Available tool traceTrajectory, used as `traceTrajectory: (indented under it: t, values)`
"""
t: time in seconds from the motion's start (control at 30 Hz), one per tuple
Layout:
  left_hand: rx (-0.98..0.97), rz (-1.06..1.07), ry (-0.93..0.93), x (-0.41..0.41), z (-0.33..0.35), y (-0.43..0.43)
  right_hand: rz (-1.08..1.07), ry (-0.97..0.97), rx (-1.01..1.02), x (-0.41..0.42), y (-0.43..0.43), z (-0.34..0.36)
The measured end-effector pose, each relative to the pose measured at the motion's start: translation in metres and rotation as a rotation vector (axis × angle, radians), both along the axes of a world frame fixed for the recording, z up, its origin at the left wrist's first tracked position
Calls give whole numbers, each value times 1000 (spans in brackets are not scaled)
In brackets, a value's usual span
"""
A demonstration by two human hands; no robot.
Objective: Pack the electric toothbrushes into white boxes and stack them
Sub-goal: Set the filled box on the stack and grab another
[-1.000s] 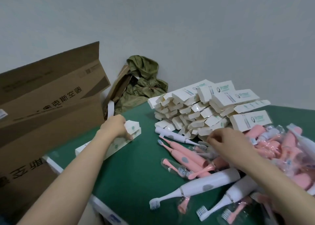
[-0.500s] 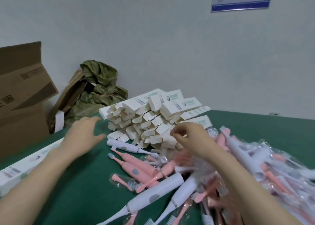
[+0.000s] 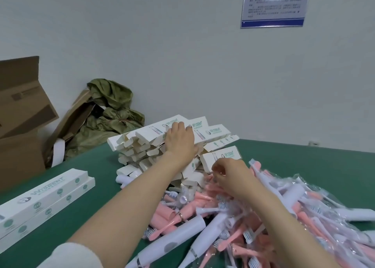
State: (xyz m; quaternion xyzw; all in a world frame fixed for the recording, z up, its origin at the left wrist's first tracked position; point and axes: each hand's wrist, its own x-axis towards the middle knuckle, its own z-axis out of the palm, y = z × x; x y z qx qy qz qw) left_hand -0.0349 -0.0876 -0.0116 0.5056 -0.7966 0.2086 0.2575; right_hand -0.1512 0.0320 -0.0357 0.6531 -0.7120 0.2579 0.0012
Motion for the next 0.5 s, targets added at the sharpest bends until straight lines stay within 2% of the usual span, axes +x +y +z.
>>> traceTrajectory:
  t: [0.13,0.27,0.37,0.43,0.5]
  values:
    - [2,-176,267,12,6,14,-13,-6,-6,0,0,2]
    - [-63,-461,749,48,26,54,-2,-55,-37,-1,2,6]
    - [-162,-691,1040,78,40,82,23,-137,-83,-2,4,8]
    - [-247,-811,1119,93,47,97,49,-220,-146,2,5,14]
    - [-268,-804,1069,100,50,104,93,-307,-221,12,7,24]
